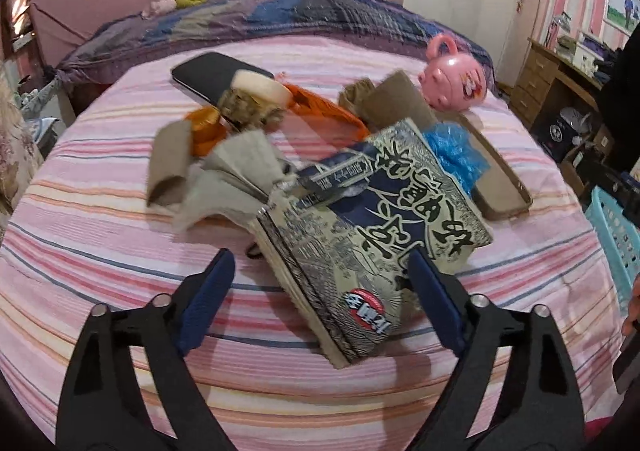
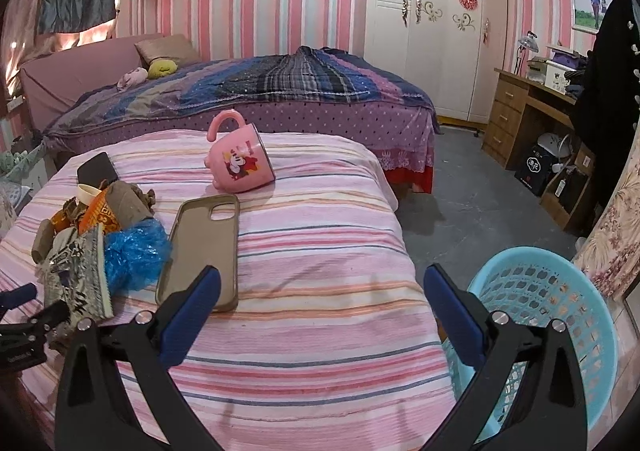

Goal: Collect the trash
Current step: 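Reach the left tool to the printed snack bag and grasp it, then grasp the blue plastic bag with the right tool while the left tool holds the snack bag, then carry both items over the blue basket and open both tools to drop them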

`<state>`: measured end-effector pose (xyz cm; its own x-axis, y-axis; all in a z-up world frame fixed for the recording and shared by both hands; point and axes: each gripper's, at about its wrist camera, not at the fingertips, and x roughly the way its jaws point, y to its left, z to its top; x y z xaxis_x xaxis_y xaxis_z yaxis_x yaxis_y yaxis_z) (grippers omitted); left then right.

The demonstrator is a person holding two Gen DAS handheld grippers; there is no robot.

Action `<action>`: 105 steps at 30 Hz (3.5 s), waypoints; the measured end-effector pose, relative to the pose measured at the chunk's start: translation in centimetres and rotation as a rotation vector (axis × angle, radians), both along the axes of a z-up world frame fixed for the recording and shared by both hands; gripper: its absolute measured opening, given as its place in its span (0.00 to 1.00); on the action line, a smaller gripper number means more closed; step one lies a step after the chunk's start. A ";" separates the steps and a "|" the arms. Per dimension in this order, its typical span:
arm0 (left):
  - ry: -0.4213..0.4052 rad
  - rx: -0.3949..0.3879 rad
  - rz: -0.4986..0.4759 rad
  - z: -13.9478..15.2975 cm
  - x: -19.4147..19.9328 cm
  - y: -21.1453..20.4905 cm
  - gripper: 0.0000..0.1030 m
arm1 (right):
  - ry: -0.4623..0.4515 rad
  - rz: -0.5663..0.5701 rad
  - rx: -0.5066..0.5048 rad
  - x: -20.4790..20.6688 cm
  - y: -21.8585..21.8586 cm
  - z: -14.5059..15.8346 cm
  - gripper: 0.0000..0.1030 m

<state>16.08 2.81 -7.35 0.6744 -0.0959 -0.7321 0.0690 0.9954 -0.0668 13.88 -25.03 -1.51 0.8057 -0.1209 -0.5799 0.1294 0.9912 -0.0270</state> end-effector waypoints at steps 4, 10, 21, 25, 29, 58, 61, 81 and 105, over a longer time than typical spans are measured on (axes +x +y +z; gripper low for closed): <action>0.025 0.002 -0.013 -0.5 0.4 -0.8 0.55 | -0.002 -0.004 -0.003 0.0 0.0 0.0 0.96; -0.001 0.015 -0.044 0.0 -0.1 -1.3 0.26 | -0.004 -0.007 -0.002 -0.1 -0.2 0.0 0.96; -0.143 -0.003 -0.059 3.0 -2.4 -0.1 0.09 | -0.028 -0.013 -0.013 -0.4 -0.4 0.4 0.96; -0.194 0.014 -0.076 4.3 -3.5 0.1 0.08 | -0.038 -0.011 -0.014 -0.4 -0.2 0.6 0.96; -0.244 0.008 -0.086 5.8 -4.9 0.7 0.04 | -0.049 0.000 -0.040 -0.4 0.7 0.7 0.96; -0.275 0.059 0.216 7.4 -5.1 10.1 0.04 | 0.078 0.376 -0.050 4.2 13.8 -3.0 0.90; -0.264 0.067 0.226 7.1 -4.8 10.3 0.04 | 0.138 0.424 0.008 5.2 14.6 -3.8 0.65; -0.292 0.096 0.191 8.0 -6.2 6.5 0.04 | -0.006 0.431 -0.018 0.3 9.4 0.2 0.15; -0.279 0.016 -0.189 8.2 -7.0 -20.4 0.04 | -0.028 0.092 -0.032 -6.5 -16.0 1.5 0.15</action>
<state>9.07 -17.57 0.87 0.8203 -0.2289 -0.5241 0.2663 0.9639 -0.0041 7.40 -41.02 0.00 0.8301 -0.0640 -0.5539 0.0395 0.9976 -0.0561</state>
